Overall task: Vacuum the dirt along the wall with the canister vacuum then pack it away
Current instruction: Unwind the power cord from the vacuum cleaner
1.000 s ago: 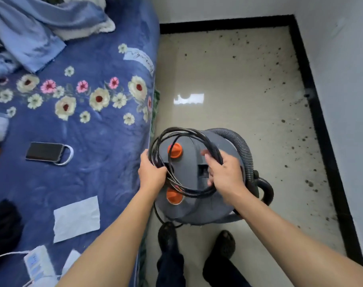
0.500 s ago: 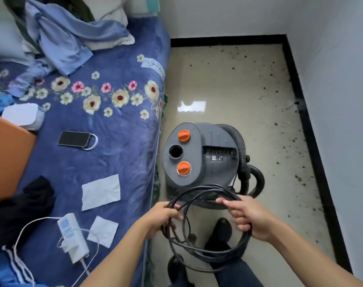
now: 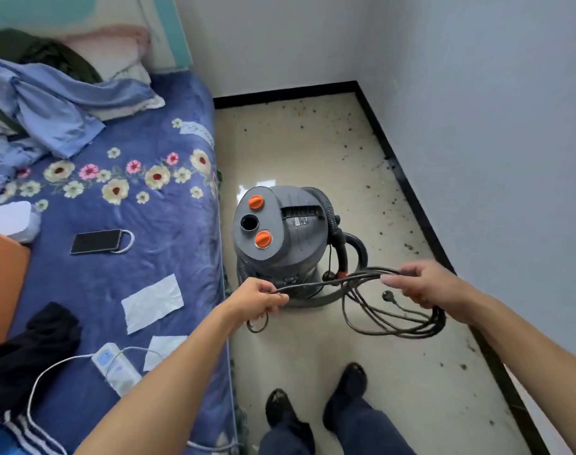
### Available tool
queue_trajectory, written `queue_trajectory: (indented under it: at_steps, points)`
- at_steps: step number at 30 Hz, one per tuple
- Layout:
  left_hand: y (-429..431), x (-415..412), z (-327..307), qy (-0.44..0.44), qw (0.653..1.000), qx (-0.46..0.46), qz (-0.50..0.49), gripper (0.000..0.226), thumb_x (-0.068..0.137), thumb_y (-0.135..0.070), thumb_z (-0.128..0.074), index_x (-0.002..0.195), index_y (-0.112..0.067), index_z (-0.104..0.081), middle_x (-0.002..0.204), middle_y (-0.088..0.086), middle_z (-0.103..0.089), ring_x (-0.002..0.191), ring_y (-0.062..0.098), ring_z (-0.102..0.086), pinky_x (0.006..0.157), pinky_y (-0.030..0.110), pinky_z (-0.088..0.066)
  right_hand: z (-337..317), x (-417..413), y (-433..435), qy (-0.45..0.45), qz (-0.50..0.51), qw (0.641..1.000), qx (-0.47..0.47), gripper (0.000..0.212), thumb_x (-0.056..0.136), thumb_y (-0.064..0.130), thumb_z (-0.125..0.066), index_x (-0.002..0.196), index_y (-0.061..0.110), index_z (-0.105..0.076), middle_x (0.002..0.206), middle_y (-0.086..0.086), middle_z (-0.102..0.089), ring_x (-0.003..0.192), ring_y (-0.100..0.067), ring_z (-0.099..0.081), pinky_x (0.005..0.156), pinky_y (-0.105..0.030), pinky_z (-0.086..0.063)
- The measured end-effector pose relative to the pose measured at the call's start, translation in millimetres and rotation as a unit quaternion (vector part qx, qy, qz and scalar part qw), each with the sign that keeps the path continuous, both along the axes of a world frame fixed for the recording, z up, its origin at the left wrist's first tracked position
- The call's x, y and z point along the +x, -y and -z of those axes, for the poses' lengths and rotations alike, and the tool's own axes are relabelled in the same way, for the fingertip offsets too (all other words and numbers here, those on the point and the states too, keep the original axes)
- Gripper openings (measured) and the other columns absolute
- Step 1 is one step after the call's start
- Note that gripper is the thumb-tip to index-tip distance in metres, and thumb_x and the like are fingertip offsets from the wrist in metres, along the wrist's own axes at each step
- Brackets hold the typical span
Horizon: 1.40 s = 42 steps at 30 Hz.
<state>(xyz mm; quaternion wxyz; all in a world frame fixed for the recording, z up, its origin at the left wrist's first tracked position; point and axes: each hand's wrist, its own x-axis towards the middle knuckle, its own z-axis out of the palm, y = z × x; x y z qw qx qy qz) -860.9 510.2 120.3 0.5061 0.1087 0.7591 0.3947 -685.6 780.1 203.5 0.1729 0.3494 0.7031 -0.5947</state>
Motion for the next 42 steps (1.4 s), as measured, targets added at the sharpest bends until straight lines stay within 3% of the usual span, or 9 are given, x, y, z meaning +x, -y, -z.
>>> queue_trajectory:
  at_steps: [3,9,14,20,25,32,36,39,42]
  points:
    - [-22.6,10.8,-19.0,-0.049,0.999,0.01,-0.01,0.03,0.084,-0.03,-0.073,0.066,-0.01,-0.06,0.05,0.001,-0.048,0.044,0.013,-0.036,0.043,0.022,-0.029,-8.7,24.0,-18.9,-0.003,0.081,0.997,0.013,0.038,0.096,0.042,-0.058,0.07,0.014,-0.061,0.057,-0.002,-0.047,0.044,-0.011,-0.032,0.038,-0.018,-0.025]
    - [-65.1,36.6,-42.9,-0.09,0.995,0.046,0.014,0.051,0.074,-0.045,-0.08,0.054,-0.019,-0.041,0.051,-0.001,-0.035,0.047,0.012,-0.03,0.047,0.024,-0.026,-2.0,68.5,-63.2,-0.101,0.178,0.963,0.174,0.023,0.098,0.02,-0.059,0.085,0.003,-0.067,0.068,-0.01,-0.066,0.045,-0.013,-0.053,0.045,-0.017,-0.042]
    - [-91.2,66.6,-49.2,-0.111,0.993,0.014,0.043,0.053,0.075,-0.056,-0.074,0.063,-0.006,-0.059,0.056,0.005,-0.044,0.051,0.016,-0.038,0.048,0.024,-0.032,-7.4,99.9,-94.2,-0.127,0.162,0.941,0.27,0.025,0.097,0.028,-0.06,0.084,0.011,-0.072,0.073,-0.003,-0.073,0.062,-0.014,-0.07,0.064,-0.029,-0.051]
    - [-97.2,105.4,-22.8,-0.204,0.962,-0.158,0.086,0.029,0.087,-0.04,-0.068,0.092,-0.012,-0.071,0.071,0.0,-0.066,0.064,0.014,-0.059,0.061,0.026,-0.046,-45.3,107.1,-115.9,-0.171,0.175,0.962,0.124,0.028,0.101,0.026,-0.053,0.094,0.006,-0.071,0.077,0.0,-0.065,0.053,0.002,-0.057,0.044,-0.013,-0.037]
    - [-119.3,121.7,-31.4,-0.197,0.968,-0.147,0.05,0.064,0.084,-0.031,-0.073,0.14,-0.016,-0.046,0.13,0.011,-0.056,0.11,0.024,-0.058,0.085,0.028,-0.051,-75.0,96.9,-129.2,-0.168,0.052,0.981,0.078,0.039,0.099,0.037,-0.055,0.086,0.005,-0.073,0.062,-0.006,-0.055,0.044,-0.01,-0.036,0.04,-0.021,-0.025]
    - [-203.8,102.4,-86.3,-0.272,0.954,-0.003,0.124,0.077,0.085,-0.027,-0.072,0.149,-0.031,-0.029,0.145,0.003,-0.039,0.132,0.022,-0.041,0.108,0.037,-0.036,-100.3,68.8,-146.7,-0.138,-0.137,0.978,0.068,0.041,0.095,0.04,-0.06,0.067,0.015,-0.074,0.052,-0.002,-0.051,0.046,-0.013,-0.036,0.046,-0.025,-0.027]
    - [-243.7,94.1,-93.3,-0.063,0.974,0.065,0.208,0.032,0.096,-0.037,-0.055,0.106,-0.011,-0.071,0.112,0.007,-0.07,0.1,0.018,-0.067,0.098,0.043,-0.049,-104.0,46.8,-160.8,-0.144,-0.155,0.976,0.044,0.043,0.095,0.039,-0.06,0.065,0.008,-0.063,0.057,-0.004,-0.052,0.048,-0.014,-0.036,0.047,-0.025,-0.027]
    - [-257.0,80.7,-92.4,0.0,0.984,0.087,0.158,0.045,0.101,-0.032,-0.045,0.066,-0.009,-0.061,0.061,0.009,-0.064,0.057,0.018,-0.062,0.079,0.038,-0.051,-105.3,31.0,-181.8,-0.118,-0.166,0.978,0.042,0.039,0.091,0.039,-0.066,0.074,0.005,-0.065,0.061,-0.004,-0.054,0.048,-0.013,-0.039,0.048,-0.024,-0.031]
    - [-261.3,53.9,-89.0,-0.04,0.994,0.089,0.039,0.043,0.099,-0.023,-0.045,0.063,-0.004,-0.059,0.048,0.008,-0.048,0.044,0.02,-0.046,0.064,0.037,-0.048,-92.6,22.8,-199.8,-0.041,-0.215,0.969,0.112,0.034,0.08,0.044,-0.078,0.08,0.01,-0.071,0.066,-0.003,-0.059,0.058,-0.015,-0.051,0.055,-0.026,-0.042]
